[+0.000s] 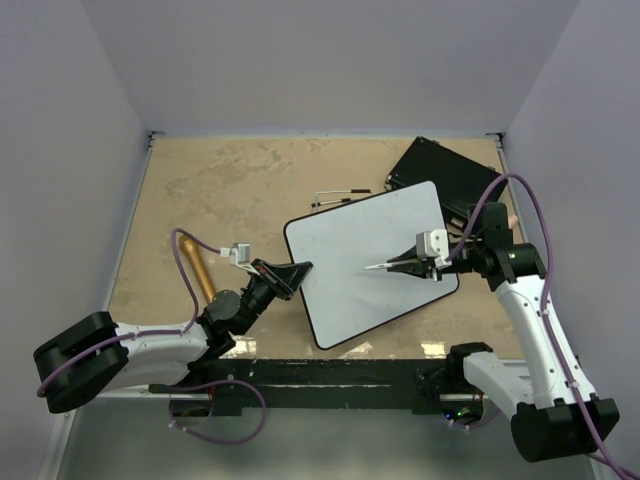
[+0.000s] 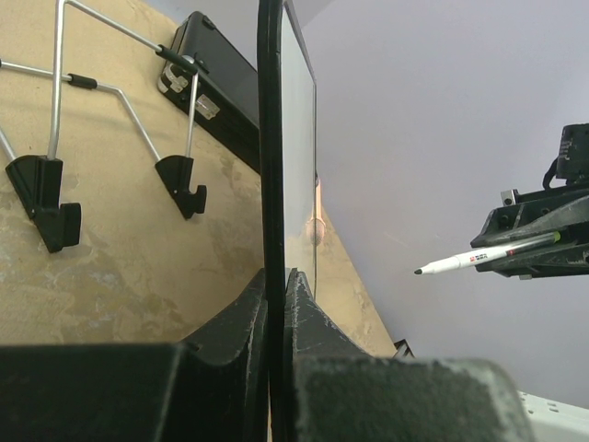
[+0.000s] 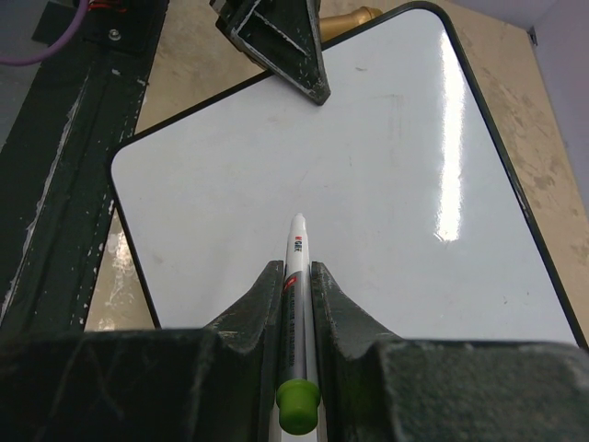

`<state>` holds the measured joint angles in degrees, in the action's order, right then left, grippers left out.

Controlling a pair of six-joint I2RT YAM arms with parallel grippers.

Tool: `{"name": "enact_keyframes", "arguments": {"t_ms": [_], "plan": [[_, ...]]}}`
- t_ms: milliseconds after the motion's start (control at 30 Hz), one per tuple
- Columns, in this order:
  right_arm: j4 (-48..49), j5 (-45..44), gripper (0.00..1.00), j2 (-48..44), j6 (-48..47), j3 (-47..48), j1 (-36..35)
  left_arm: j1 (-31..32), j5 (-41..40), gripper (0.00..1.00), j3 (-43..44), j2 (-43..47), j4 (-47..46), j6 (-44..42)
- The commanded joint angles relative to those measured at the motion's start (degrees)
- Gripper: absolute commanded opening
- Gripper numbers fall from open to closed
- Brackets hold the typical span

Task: Write a sentence on the whiteboard

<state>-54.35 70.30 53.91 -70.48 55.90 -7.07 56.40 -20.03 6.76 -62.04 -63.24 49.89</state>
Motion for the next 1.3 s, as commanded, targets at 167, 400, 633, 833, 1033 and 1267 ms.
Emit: {"name": "enact_keyframes", "arguments": {"t_ms": [167, 400, 633, 833, 1033, 1267], "plan": [[-0.31, 1.86, 0.0, 1.89, 3.69, 4.39, -0.75, 0.46, 0.43, 0.0, -0.44, -1.42, 1.19, -8.76], [-2.53, -0.78, 0.0, 6.56, 2.0, 7.29, -5.14, 0.55, 1.22, 0.0, -0.26, -2.21, 0.75, -6.74], [13.39, -8.16, 0.0, 3.92, 20.54, 6.42, -14.19, 0.64, 0.43, 0.0, 1.58, -1.77, 2.42, -6.91], [14.71, -10.27, 0.0, 3.57, 22.66, 6.85, -16.22, 0.73, -0.45, 0.0, 0.88, -0.63, 2.51, -6.82], [17.34, -10.88, 0.0, 4.8, 25.74, 7.21, -19.12, 0.73, -0.71, 0.0, 1.41, -1.06, 3.04, -6.82], [18.66, -14.4, 0.0, 5.77, 27.58, 7.64, -23.6, 0.81, -1.94, 0.0, 1.41, -2.21, 1.81, -6.3]]}}
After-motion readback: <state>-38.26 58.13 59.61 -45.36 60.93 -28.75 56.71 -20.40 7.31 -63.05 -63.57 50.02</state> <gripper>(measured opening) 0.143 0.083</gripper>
